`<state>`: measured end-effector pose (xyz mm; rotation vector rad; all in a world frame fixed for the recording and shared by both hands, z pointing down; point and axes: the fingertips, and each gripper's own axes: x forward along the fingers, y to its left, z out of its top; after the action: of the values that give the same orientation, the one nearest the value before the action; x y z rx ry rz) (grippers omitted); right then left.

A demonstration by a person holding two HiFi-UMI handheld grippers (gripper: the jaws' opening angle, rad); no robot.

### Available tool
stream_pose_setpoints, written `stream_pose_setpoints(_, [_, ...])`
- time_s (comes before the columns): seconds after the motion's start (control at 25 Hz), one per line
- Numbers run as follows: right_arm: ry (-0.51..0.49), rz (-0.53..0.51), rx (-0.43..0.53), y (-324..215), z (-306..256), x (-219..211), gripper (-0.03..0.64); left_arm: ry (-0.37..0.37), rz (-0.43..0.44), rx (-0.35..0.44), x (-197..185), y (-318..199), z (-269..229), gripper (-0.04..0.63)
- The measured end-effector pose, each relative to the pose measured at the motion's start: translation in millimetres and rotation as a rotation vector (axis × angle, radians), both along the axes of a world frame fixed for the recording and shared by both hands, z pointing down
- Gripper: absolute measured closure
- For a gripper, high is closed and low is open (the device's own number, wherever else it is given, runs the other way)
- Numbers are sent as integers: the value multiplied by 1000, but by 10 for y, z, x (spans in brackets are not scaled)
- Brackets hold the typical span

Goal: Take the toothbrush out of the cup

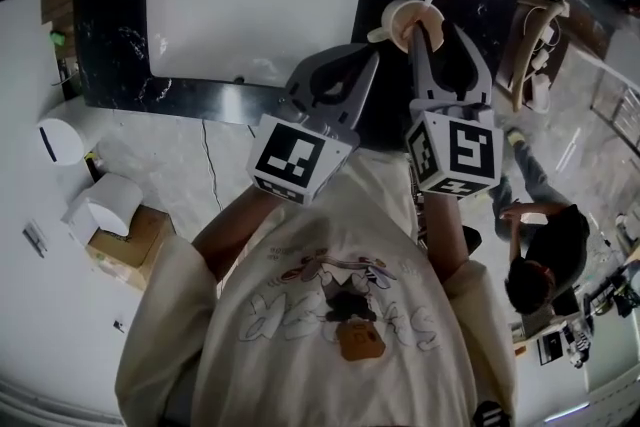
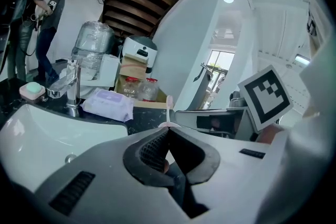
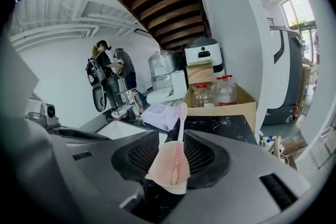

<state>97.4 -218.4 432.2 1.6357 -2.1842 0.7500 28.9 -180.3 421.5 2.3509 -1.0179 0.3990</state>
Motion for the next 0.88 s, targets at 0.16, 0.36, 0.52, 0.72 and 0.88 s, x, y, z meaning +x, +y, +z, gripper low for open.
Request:
stream_pose_setpoints(0.16, [18, -34, -26, -63, 94, 14, 477, -2, -12, -9, -24, -46, 40, 581])
stream_pose_setpoints(0.36, [40, -70, -52, -128, 174, 4, 477, 2, -20, -24, -28, -87, 106, 581])
stream_pose_setpoints(0.52, [50, -56, -62, -209, 191, 20, 482, 5, -40, -30, -60, -138, 143, 581])
stream_pose_setpoints(0.72, [28, -48, -78, -283, 236, 29, 497, 8, -60, -49, -89, -172, 186, 581])
stream_pose_setpoints(0.88, [27, -50, -91, -309, 274, 8, 505, 0, -65, -44, -124, -185, 215, 581])
